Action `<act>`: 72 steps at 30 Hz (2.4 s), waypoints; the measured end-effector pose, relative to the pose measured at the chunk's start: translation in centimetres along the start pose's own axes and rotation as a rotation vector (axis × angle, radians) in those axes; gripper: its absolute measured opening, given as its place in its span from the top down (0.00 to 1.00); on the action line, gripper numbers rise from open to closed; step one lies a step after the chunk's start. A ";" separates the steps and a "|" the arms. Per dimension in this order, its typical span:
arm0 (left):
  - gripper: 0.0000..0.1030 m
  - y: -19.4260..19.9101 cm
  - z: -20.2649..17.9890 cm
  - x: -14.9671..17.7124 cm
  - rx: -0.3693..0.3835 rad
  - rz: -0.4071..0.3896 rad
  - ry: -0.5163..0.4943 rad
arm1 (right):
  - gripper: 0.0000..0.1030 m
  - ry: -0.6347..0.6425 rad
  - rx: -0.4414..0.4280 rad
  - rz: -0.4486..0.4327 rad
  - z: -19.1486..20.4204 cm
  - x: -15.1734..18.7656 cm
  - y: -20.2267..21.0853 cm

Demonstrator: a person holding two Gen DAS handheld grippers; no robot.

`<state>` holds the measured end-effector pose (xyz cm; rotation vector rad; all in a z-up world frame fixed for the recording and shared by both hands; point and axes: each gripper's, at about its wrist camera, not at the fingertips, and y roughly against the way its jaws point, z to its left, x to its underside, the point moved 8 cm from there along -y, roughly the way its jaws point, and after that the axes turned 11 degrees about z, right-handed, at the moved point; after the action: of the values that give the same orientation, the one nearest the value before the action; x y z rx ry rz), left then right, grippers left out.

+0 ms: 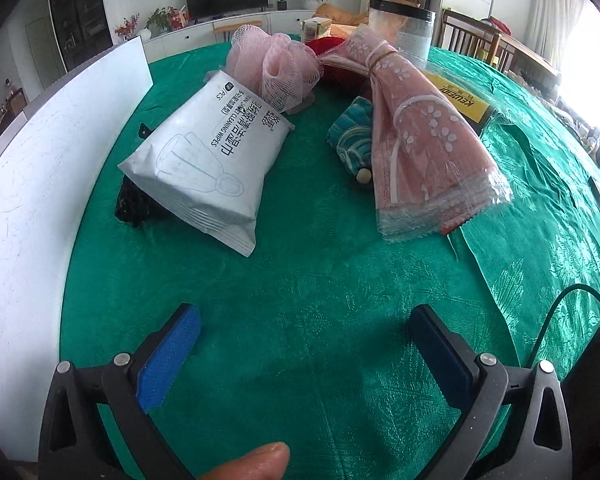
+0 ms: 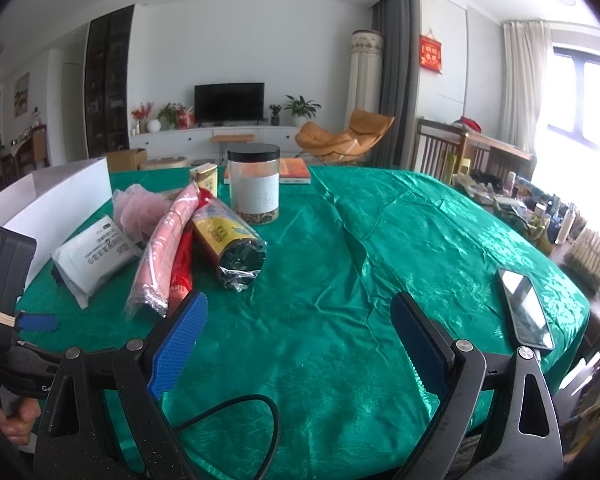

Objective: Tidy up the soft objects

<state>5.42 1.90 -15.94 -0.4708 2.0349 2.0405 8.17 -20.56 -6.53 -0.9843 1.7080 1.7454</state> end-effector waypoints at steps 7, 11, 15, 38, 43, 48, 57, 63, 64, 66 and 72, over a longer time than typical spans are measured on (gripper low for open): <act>0.00 0.1 0.1 -0.1 0.003 0.007 -0.005 | 0.09 -0.002 -0.003 0.005 -0.2 0.2 -0.1; 0.00 0.1 0.1 0.0 0.004 0.015 -0.010 | 0.09 -0.006 -0.005 0.006 -0.3 0.2 -0.1; 0.00 0.1 0.1 0.1 0.004 0.007 -0.015 | 0.09 -0.004 -0.005 0.008 -0.3 0.2 -0.2; 0.00 0.1 0.1 0.2 0.008 0.008 -0.027 | 0.09 -0.002 -0.014 0.026 0.0 0.5 -0.7; 0.00 0.1 0.1 0.2 0.008 0.009 -0.030 | 0.09 -0.001 -0.015 0.029 0.0 0.5 -0.7; 0.00 0.1 0.0 0.2 0.009 0.009 -0.031 | 0.09 -0.002 -0.016 0.029 0.1 0.5 -0.7; 0.00 0.1 0.0 0.2 0.009 0.007 -0.033 | 0.09 0.002 -0.017 0.030 0.2 0.6 -0.8; 0.00 0.1 0.0 0.1 0.009 0.007 -0.035 | 0.09 0.001 -0.017 0.030 0.2 0.6 -0.8; 0.00 0.1 0.0 0.1 0.009 0.007 -0.035 | 0.09 0.001 -0.017 0.030 0.2 0.6 -0.8; 0.00 0.1 0.0 0.2 0.009 0.008 -0.037 | 0.09 0.002 -0.017 0.031 0.2 0.6 -0.8; 0.00 0.1 0.0 0.2 0.009 0.008 -0.037 | 0.09 0.001 -0.017 0.030 0.2 0.6 -0.8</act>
<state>5.23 1.86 -15.90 -0.4201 2.0275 2.0280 8.40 -20.41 -7.47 -0.9713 1.7197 1.7816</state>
